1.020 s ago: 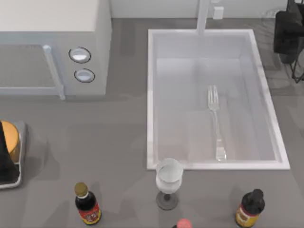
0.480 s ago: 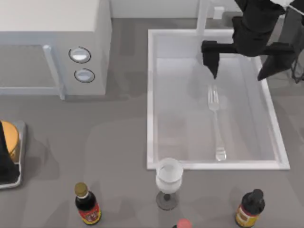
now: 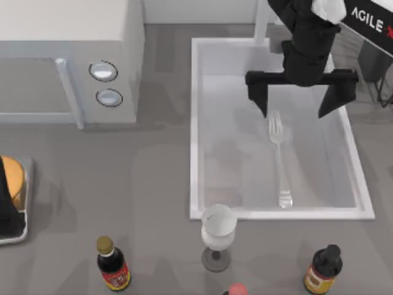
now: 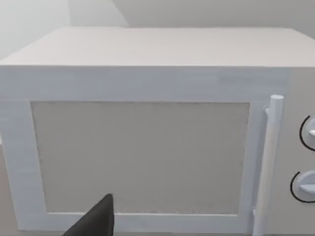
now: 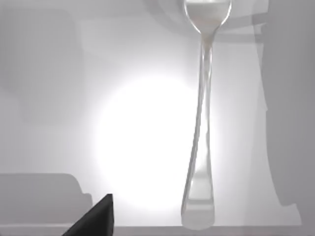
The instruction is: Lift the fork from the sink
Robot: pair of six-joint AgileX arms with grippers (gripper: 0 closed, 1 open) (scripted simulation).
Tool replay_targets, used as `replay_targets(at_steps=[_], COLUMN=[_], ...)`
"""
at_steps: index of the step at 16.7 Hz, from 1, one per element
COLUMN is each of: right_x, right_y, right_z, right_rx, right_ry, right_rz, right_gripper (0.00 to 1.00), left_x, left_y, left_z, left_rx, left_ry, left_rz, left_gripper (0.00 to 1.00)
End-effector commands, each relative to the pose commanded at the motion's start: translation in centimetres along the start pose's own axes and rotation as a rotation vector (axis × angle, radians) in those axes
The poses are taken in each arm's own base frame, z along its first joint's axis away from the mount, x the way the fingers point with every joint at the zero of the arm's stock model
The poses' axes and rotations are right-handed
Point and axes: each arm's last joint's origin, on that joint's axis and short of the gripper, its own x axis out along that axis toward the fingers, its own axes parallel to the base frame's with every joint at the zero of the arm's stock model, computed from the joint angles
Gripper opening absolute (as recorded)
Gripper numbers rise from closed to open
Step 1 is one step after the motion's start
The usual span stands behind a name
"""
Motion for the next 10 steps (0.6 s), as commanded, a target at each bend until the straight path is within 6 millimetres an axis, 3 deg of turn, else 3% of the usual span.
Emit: replay_targets(at_steps=[3,5,10], right_x=[0.2,1.5,8.9], right_y=[-0.3,-0.2,0.1], right_z=[0.1,0.2,0.7], right_rx=[0.006,0.005,0.002], right_ry=[0.001,0.005,-0.011], right_rz=[0.0,-0.001,0.004], right_gripper=[1.0,1.0,1.0], left_x=[0.0,0.0,0.0], left_y=[0.0,0.0,0.0], left_z=[0.0,0.0,0.0], left_rx=[0.0,0.0,0.0], left_ry=[0.0,0.0,0.0], left_rz=[0.0,0.0,0.0], left_gripper=[1.0,1.0,1.0])
